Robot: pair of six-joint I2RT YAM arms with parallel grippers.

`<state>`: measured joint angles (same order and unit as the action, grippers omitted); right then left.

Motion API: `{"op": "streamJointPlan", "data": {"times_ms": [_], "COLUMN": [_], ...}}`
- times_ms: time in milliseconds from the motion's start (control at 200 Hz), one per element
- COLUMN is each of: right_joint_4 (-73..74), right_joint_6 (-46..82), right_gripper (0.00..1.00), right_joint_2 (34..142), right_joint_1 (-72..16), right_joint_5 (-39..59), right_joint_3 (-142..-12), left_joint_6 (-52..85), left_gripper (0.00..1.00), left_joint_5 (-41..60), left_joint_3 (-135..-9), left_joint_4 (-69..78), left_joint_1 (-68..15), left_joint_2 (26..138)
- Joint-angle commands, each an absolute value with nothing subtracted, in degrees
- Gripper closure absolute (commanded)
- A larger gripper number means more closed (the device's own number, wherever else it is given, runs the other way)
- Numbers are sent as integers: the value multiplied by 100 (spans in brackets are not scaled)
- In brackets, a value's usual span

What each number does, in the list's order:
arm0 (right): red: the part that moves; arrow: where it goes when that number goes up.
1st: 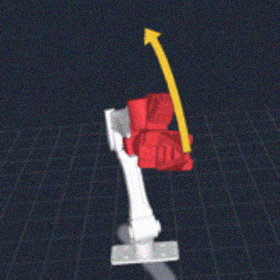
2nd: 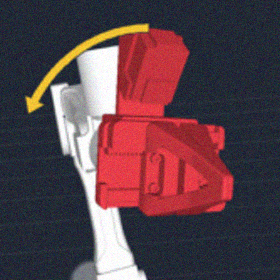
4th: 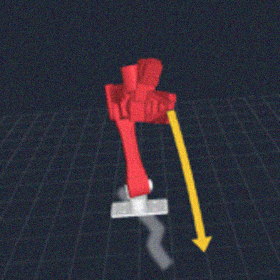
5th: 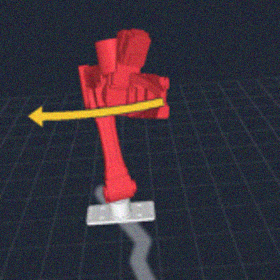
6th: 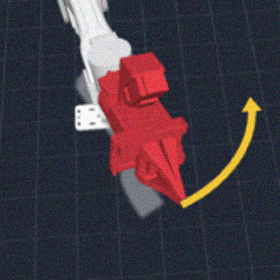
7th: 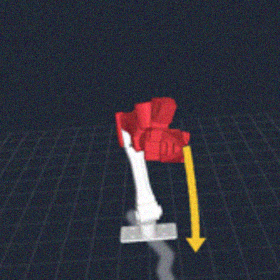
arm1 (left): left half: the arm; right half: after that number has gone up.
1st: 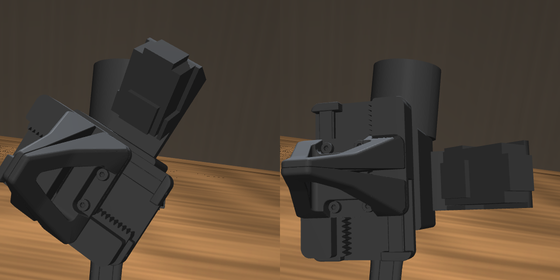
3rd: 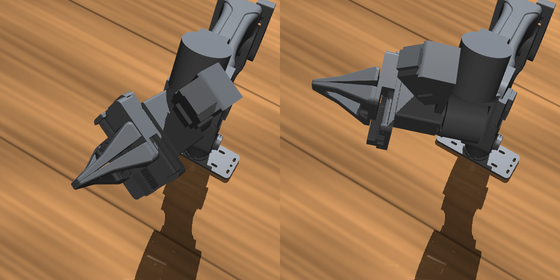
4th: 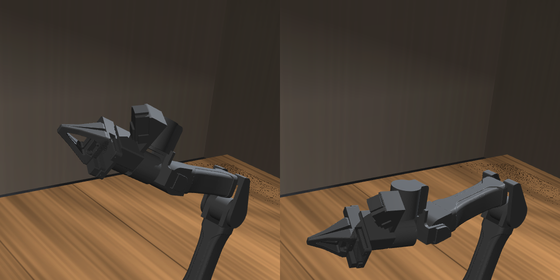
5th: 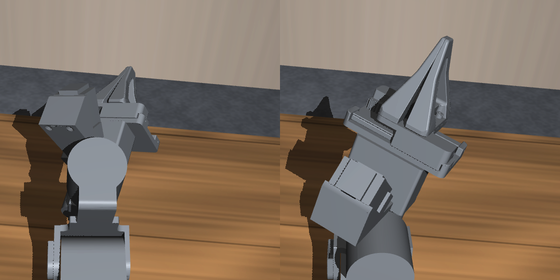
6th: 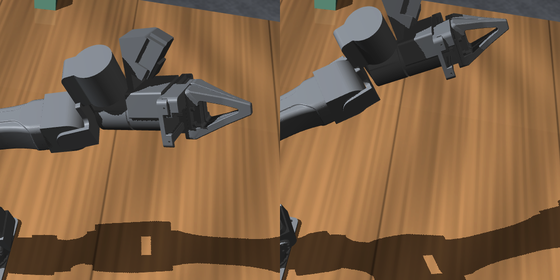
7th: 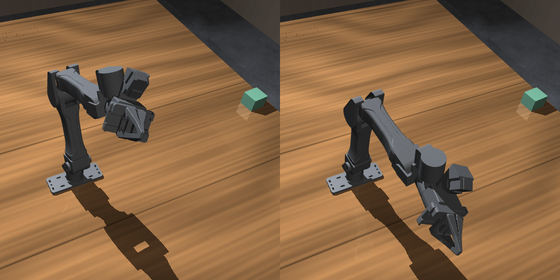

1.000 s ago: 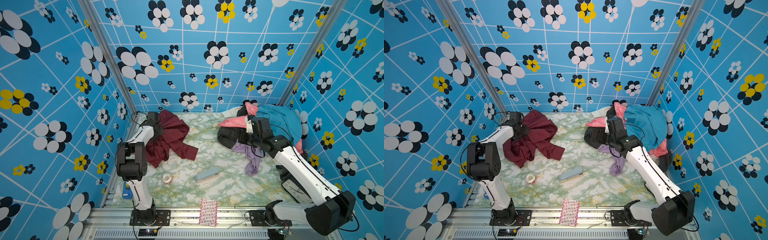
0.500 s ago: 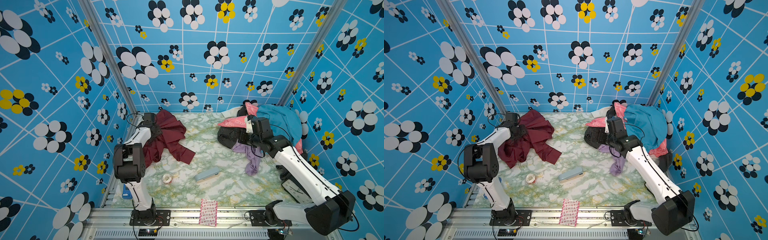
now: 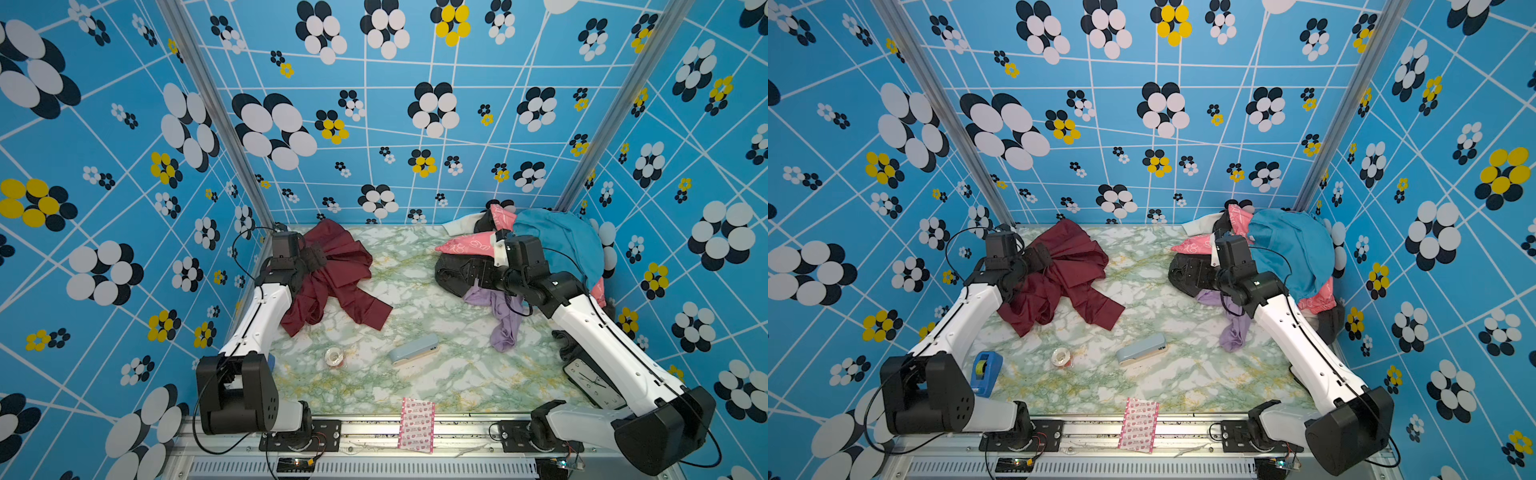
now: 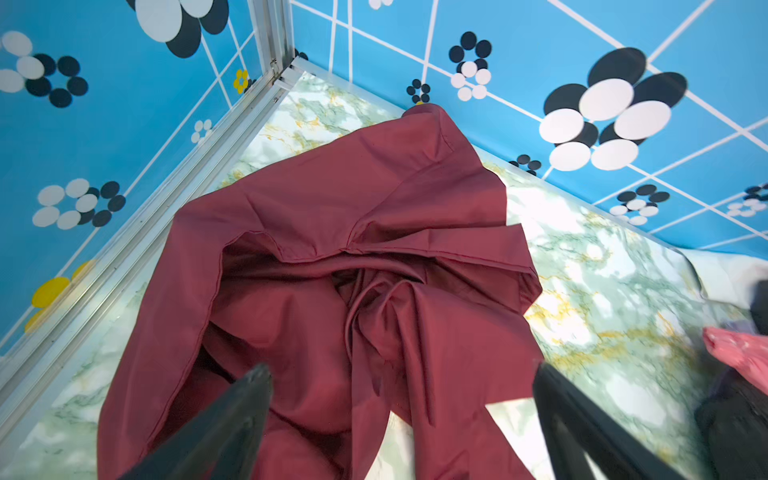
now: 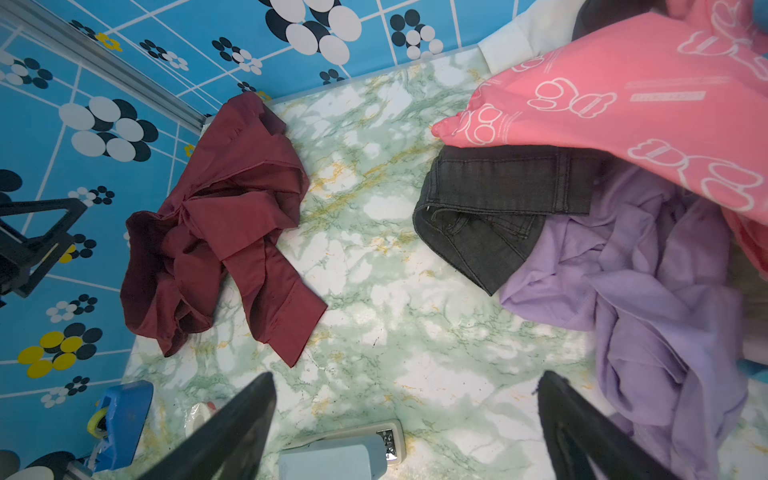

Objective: Pick out a specific cloth from the pile

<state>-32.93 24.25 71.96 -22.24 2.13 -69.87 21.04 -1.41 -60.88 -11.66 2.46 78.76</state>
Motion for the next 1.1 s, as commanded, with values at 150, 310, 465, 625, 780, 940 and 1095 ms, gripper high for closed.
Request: {"op": "streamJointPlan", "data": {"times_ms": [150,310,465,625,780,940,1095], "right_joint_4": [-3450,-3006,-2131,-933,489,1545,2622], "right_joint_6": [1647,1376,1170,864,610,620,628], "right_gripper": [1,1,1,1,1,1,1], "right_joint_2": [6814,6644,6420,6232,6034,6148,6697], "right_joint_1": [-2065,-1758,-1472,-1337,-1160,-969,-848], "right_joint_5": [-592,-1024,-1478,-1956,-2218,-2198,-2286], "right_joint_3": [-6599,-5969,-5143,-4215,-3222,-2523,-2058], "left_joint_6": [1322,1006,782,654,615,404,223], "left_gripper": [1,1,1,1,1,1,1], "left_joint_5": [174,169,119,246,295,459,585], "left_joint_3": [-4621,-3497,-3016,-2624,-2335,-2356,-2405], "left_joint_4": [-38,1259,2049,3007,3705,3840,4041], "left_joint_1": [113,88,89,88,112,114,152], "left_joint_2": [6862,6623,6831,7361,7763,7841,7985]}}
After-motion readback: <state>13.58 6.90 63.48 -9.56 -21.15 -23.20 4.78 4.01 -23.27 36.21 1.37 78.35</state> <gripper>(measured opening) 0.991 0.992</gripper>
